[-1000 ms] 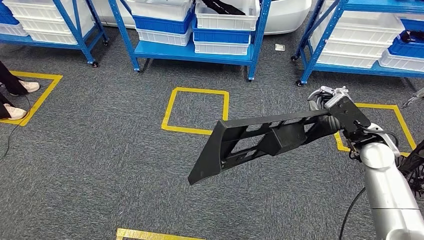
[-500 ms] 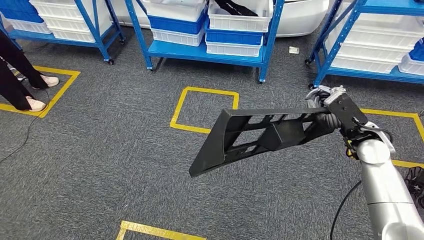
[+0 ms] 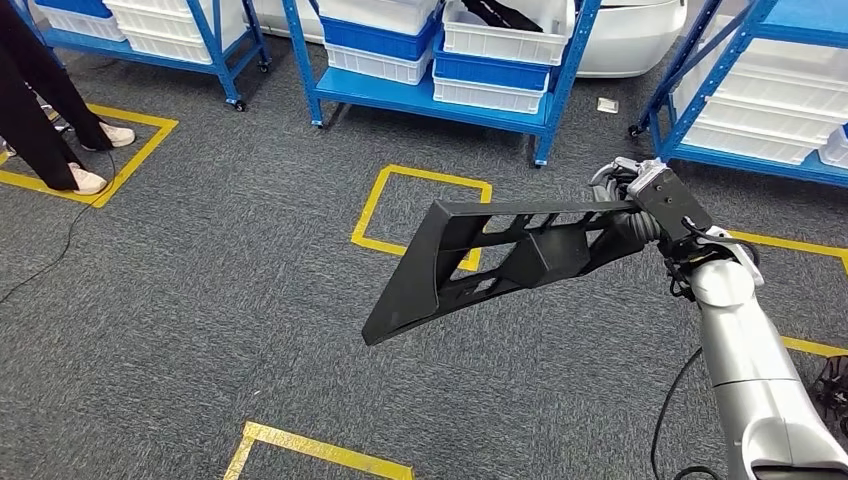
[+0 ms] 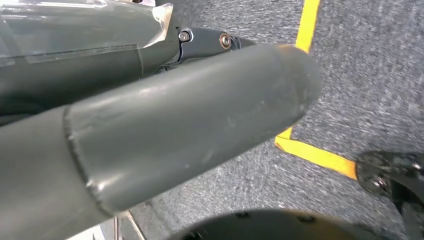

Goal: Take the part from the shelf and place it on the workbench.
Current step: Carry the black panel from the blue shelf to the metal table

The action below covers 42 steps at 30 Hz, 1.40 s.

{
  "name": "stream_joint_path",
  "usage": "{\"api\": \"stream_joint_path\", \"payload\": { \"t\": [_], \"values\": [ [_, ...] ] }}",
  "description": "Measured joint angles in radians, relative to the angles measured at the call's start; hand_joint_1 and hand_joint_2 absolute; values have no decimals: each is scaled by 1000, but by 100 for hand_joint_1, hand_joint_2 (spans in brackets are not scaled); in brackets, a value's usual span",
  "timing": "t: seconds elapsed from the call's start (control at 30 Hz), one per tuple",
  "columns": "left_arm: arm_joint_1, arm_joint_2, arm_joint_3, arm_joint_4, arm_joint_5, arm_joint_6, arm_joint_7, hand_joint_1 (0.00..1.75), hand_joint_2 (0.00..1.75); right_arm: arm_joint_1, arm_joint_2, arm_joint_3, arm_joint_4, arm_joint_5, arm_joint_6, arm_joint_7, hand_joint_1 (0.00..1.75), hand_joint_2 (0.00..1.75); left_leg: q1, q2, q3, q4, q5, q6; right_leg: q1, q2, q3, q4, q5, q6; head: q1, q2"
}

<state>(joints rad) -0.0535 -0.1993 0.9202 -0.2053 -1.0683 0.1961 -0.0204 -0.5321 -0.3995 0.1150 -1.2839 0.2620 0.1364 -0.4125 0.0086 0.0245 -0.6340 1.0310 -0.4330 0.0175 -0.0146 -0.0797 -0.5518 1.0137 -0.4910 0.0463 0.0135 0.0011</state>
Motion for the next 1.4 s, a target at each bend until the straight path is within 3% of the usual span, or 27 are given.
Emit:
{"api": "stream_joint_path", "payload": {
  "t": [0.03,0.1,0.2,0.23,0.27,0.33,0.37,0.43,0.5,0.57,0.63,0.7,0.73,0.77,0.8,0.9,0.97,1.03,1.07,1.1,1.17,1.23,1.27,1.3,1.37,1.4],
  "values": [
    [1,0,0,0,-2,-2,1,0,0,2,-1,2,1,-3,0,-3,175,175,-2,-7,3,-7,4,7,-1,1,0,1,-3,6,0,0],
    [1,-1,0,0,-9,-8,5,0,0,5,-6,4,3,-8,-1,-7,175,175,-1,-19,9,-24,15,23,-5,27,-19,45,-32,9,1,0],
    [0,-1,0,0,-16,-14,13,0,0,14,-13,6,9,-9,-2,-8,175,175,-2,-43,9,-29,20,32,-7,68,-111,231,-108,4,8,0],
    [1,-2,0,0,-17,-16,15,0,0,17,-13,8,12,-9,-2,-8,175,175,-4,-52,9,-28,20,32,-6,72,-132,270,-116,7,10,0],
    [1,-3,0,0,-18,-17,18,0,0,18,-12,10,15,-8,-2,-9,175,175,-6,-61,9,-28,20,32,-5,74,-135,271,-108,14,12,0],
    [1,-5,0,0,-19,-16,21,0,0,15,-11,13,20,-8,-1,-10,175,175,-9,-79,9,-26,20,32,-4,83,-82,156,-51,27,13,0],
    [0,-6,0,0,-19,-16,22,0,0,11,-11,14,22,-8,-1,-11,175,175,-11,-87,9,-24,20,32,-3,93,-49,84,-24,28,14,0],
    [1,-6,0,0,-23,-17,22,0,0,2,-13,14,26,-10,1,-13,175,175,-16,-101,6,-21,22,28,4,104,-7,-2,6,15,17,0],
    [4,-6,0,0,-28,-19,21,0,0,-3,-15,14,28,-16,7,-16,175,175,-19,-110,1,-22,26,21,9,97,-2,-12,11,0,18,0],
    [5,-4,0,0,-31,-25,18,0,0,-6,-18,14,30,-27,15,-19,175,175,-21,-97,-8,-8,13,12,-4,84,0,-17,16,-15,16,0],
    [5,-2,0,0,-30,-31,15,0,0,-8,-21,12,31,-36,19,-21,175,175,-17,-62,-46,74,-41,-1,-16,70,2,-21,20,-32,9,0],
    [3,-1,0,0,-30,-36,11,0,0,-8,-24,11,33,-40,20,-24,175,175,-7,-43,-111,212,-105,-15,-15,56,2,-21,19,-39,4,0],
    [3,0,0,0,-30,-38,9,0,0,-7,-24,10,35,-41,20,-25,175,175,-1,-40,-134,260,-118,-21,-15,50,3,-21,19,-39,4,0],
    [3,1,1,0,-30,-39,8,0,0,-6,-23,9,36,-42,20,-27,175,175,5,-37,-140,272,-113,-27,-16,43,3,-20,18,-39,4,0],
    [3,1,1,0,-30,-41,8,0,0,-5,-23,9,36,-43,20,-28,175,175,10,-33,-129,247,-92,-32,-18,38,4,-20,17,-38,4,0],
    [2,3,2,0,-30,-44,6,0,0,-1,-23,1,31,-42,15,-31,175,175,17,6,-26,56,-12,-36,-16,23,7,-14,8,-22,1,0],
    [0,4,2,0,-30,-46,4,0,0,5,-23,-6,22,-41,11,-31,175,175,11,17,5,-2,0,-27,-5,13,8,-11,2,-8,4,0],
    [0,4,2,0,-30,-46,3,0,0,11,-23,-11,13,-40,9,-31,175,175,3,1,5,-9,4,-9,-1,2,11,-14,0,6,8,0],
    [0,4,2,0,-30,-46,2,0,0,15,-22,-13,9,-40,8,-31,175,175,1,-5,8,-15,8,1,-4,8,9,-8,-6,10,8,0],
    [0,4,2,0,-30,-47,2,0,0,21,-23,-16,3,-39,7,-31,175,175,1,-11,10,-21,13,11,-8,21,0,14,-21,12,8,0],
    [-2,5,2,0,-30,-48,2,0,0,43,-27,-27,-12,-36,4,-26,175,175,2,-27,12,-28,18,25,-13,56,-50,121,-73,7,14,0],
    [-1,4,3,0,-30,-50,2,0,0,71,-30,-42,-29,-34,6,-18,175,175,1,-46,11,-28,18,28,-12,72,-114,248,-116,8,20,0],
    [-1,2,3,0,-30,-51,2,0,0,82,-31,-48,-37,-33,10,-14,175,175,1,-55,11,-28,18,29,-12,75,-128,271,-118,14,22,0],
    [0,1,4,0,-30,-52,2,0,0,90,-32,-54,-44,-33,15,-11,175,175,0,-64,11,-27,18,28,-11,77,-122,253,-102,23,23,0],
    [0,-1,4,0,-30,-51,2,0,0,93,-36,-65,-56,-33,25,-8,175,175,0,-79,10,-23,18,27,-15,87,-64,122,-44,40,26,0],
    [0,-2,5,0,-30,-50,2,0,0,91,-38,-70,-60,-33,28,-7,175,175,-2,-86,9,-19,17,24,-15,95,-33,59,-20,41,28,0]
  ]
}}
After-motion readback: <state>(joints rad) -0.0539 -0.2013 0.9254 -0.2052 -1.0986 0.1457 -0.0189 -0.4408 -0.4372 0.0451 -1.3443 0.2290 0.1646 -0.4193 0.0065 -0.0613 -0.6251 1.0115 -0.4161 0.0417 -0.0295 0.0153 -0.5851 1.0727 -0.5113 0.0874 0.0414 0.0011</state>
